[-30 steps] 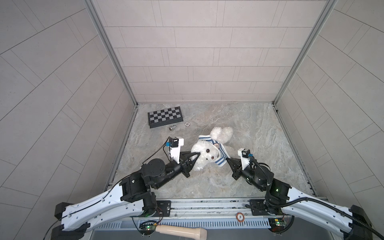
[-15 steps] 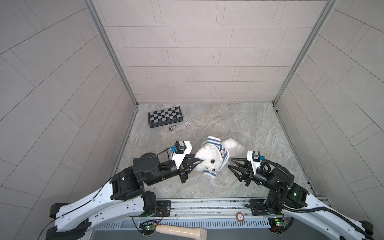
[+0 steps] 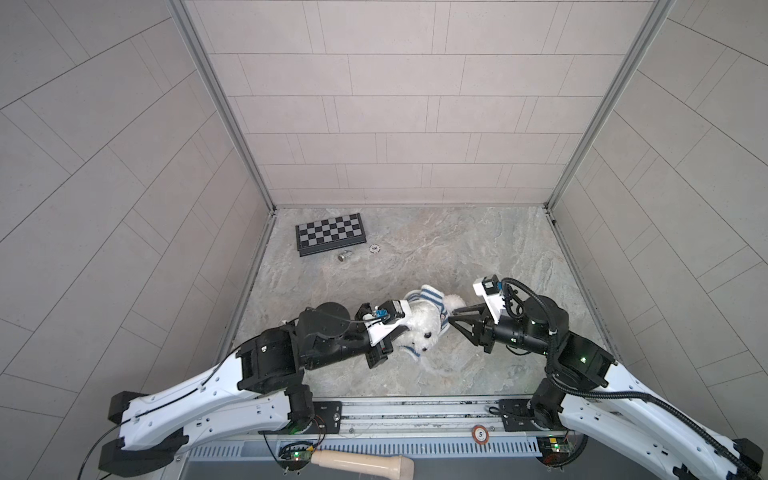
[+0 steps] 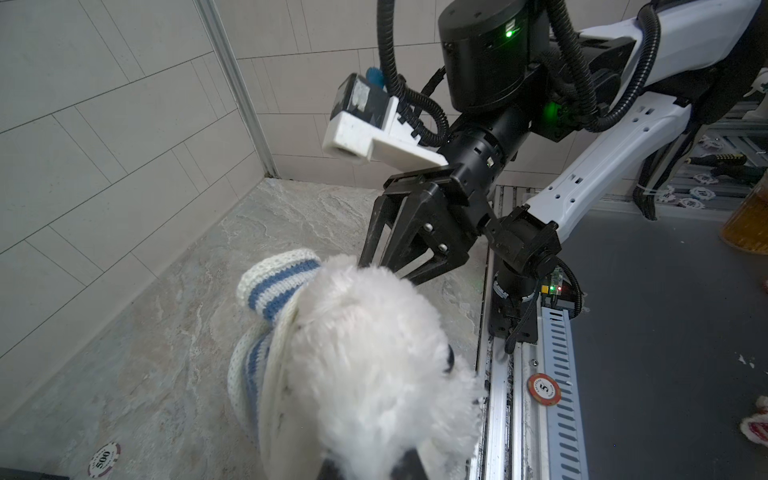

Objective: Dress the teddy bear

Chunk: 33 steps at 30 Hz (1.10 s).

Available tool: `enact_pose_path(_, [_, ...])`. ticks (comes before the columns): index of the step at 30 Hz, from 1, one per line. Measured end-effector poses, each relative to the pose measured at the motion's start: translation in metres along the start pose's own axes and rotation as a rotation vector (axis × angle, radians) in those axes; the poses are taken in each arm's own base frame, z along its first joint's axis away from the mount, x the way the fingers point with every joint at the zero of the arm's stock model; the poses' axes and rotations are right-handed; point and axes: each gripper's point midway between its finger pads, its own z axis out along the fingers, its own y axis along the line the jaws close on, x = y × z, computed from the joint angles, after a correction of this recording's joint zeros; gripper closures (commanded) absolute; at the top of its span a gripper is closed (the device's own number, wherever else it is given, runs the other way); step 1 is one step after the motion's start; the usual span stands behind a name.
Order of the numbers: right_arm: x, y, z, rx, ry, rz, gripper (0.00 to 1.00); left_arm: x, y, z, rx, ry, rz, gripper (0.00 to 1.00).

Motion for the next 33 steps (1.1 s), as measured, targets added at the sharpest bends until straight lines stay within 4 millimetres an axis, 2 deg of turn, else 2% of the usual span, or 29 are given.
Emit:
enact_pose_path(6, [0.002,0.009,0.007,-0.067,0.027,0.027,0.71,0.003,0.001,0.001,-0.006,0.014,0.018,1.00])
enact_pose_path(11, [-0.006,0.019,0.007,-0.118,0.003,0.034,0.81,0.004,0.001,0.001,-0.010,0.018,0.023,1.00])
enact_pose_path(15, [-0.005,0.018,0.009,-0.121,0.001,0.038,0.99,0.004,0.001,0.001,-0.011,0.017,0.024,1.00])
enact_pose_path(21, [-0.007,0.012,0.002,-0.080,-0.033,0.019,1.00,0.006,0.003,0.000,-0.018,0.025,0.031,1.00])
enact_pose_path(25, [-0.016,0.003,-0.014,-0.004,-0.102,-0.004,1.00,0.009,0.004,-0.004,-0.025,0.039,0.049,1.00])
enact_pose_path(29, [-0.024,-0.017,-0.029,0.107,-0.167,0.006,1.00,0.010,0.004,-0.005,-0.026,0.049,0.062,1.00])
enact_pose_path(33, [-0.015,-0.046,-0.032,0.214,-0.180,0.064,1.00,0.005,0.004,-0.013,-0.030,0.015,0.060,1.00])
